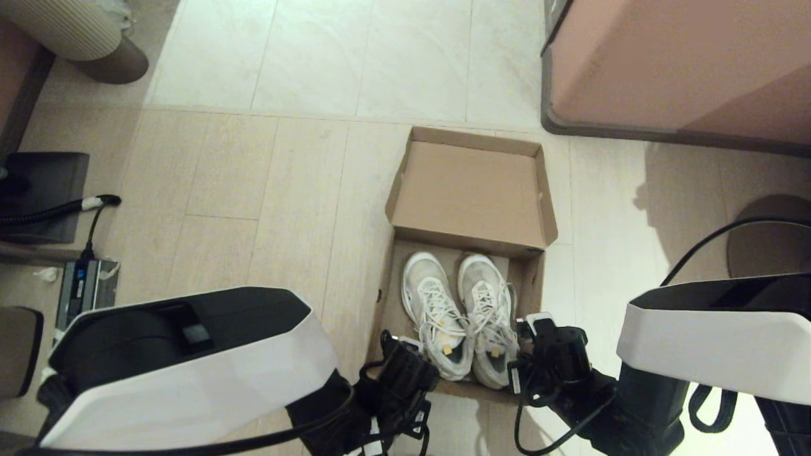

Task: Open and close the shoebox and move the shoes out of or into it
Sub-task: Close the shoe box

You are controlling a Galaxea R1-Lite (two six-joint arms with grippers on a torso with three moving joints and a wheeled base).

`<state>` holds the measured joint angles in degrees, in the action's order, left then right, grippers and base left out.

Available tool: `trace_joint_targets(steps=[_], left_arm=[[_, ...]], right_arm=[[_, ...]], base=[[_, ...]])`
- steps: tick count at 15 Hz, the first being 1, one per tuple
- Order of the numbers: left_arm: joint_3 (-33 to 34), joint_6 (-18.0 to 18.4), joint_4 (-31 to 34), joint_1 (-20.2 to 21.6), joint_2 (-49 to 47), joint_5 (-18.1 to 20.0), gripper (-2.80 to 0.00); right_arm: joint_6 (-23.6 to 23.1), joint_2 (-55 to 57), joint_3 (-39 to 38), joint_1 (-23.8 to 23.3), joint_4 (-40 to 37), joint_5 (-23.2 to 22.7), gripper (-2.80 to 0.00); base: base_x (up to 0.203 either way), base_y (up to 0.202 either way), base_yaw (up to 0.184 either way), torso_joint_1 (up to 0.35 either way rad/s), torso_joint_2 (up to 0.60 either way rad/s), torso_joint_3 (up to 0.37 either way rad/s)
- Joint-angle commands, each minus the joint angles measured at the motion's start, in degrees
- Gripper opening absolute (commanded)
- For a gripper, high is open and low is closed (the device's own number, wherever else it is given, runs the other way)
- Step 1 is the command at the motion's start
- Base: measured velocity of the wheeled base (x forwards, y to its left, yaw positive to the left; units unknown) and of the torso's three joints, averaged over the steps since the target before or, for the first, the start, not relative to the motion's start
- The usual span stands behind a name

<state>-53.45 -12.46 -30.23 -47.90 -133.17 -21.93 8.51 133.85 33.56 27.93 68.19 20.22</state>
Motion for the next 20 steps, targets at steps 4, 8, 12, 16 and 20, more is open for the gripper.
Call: trace_joint_targets(steps=[4,8,12,16,20], left_arm=[[4.9,-0.2,-0.2,-1.1,2.3,-0.1,-2.80],[6.8,-1.5,0.1,-3.5,3.0,-0.1,-2.80],[2.6,-2.7,0.0,-1.9,4.2,-0.6,-2.80],[0.3,0.9,-0.4,5.6,2.7,-3.2,-2.80],[0.7,1.4,-6.4,6.3,-1.7,-1.1,-2.80]], right_arm=[[0.5,-1.6,0.7,-2.4,0.4,0.0,-2.80],[0.5,-2.1,0.4,-3.3,0.6,0.0,-2.80],[0.5,-2.2,0.3,-3.3,0.8,0.0,-2.80],[-0.6,-3.7,0.2,-3.3,0.4,0.1,-2.80],[-1.9,-7.3,-1.3,-3.1,-0.7,0.5,-2.80]], base=[[0.000,0.000,0.000,0.000,0.00,0.000],[0.000,0.000,0.000,0.000,0.00,0.000],[0.000,0.000,0.000,0.000,0.00,0.000],[0.000,0.000,0.000,0.000,0.00,0.000],[0.000,0.000,0.000,0.000,0.00,0.000]])
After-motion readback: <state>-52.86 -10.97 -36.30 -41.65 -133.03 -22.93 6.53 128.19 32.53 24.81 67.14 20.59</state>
